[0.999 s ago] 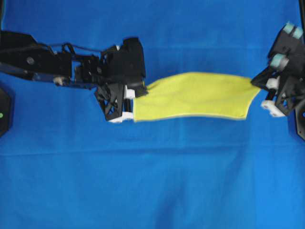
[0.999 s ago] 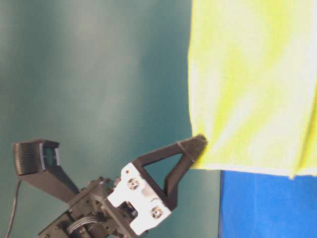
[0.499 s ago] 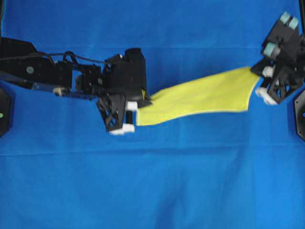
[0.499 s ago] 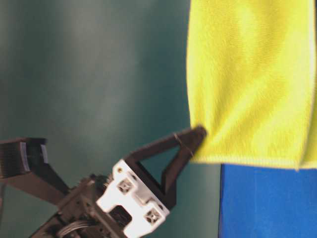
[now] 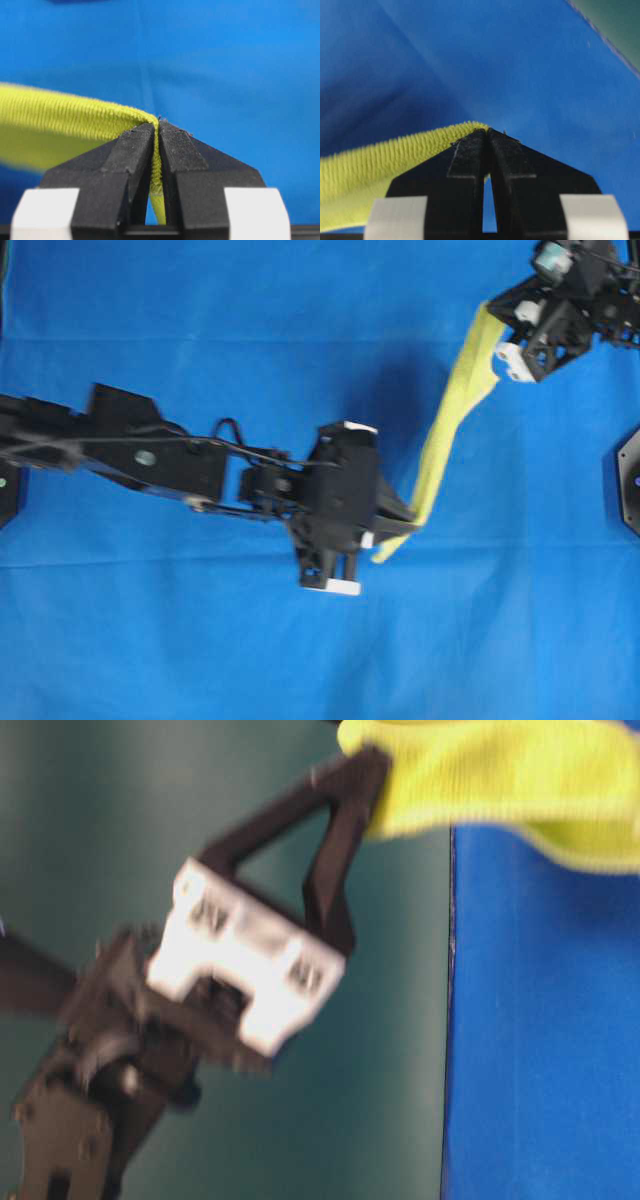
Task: Fold the yellow towel.
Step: 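Grasp the strip ends and swing the left end toward the right, then lay the strip down vertically, rotating it with both grippers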
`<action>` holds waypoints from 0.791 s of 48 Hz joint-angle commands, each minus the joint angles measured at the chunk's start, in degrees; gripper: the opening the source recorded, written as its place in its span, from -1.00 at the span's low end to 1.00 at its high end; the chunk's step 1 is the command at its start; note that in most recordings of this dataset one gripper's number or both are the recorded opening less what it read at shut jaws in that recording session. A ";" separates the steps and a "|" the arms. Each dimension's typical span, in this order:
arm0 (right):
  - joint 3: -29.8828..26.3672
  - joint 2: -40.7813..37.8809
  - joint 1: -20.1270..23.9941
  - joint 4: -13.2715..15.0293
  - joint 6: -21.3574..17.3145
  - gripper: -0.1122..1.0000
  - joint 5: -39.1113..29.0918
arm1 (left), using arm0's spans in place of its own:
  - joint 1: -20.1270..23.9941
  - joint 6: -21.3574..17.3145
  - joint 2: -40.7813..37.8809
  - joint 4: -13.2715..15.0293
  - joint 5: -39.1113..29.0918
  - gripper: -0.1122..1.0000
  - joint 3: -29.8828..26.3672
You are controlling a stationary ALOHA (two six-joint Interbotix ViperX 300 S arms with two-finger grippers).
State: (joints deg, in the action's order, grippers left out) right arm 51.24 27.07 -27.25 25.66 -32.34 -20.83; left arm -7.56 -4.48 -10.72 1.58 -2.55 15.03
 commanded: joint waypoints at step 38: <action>1.49 6.15 -3.34 2.02 0.26 -0.76 -4.83 | -2.90 -1.41 -17.23 -0.09 1.93 -0.74 -27.16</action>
State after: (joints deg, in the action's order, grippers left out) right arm 52.73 31.64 -28.92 27.16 -32.26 -24.70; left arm -7.73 -5.71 -27.86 1.58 -1.23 -7.65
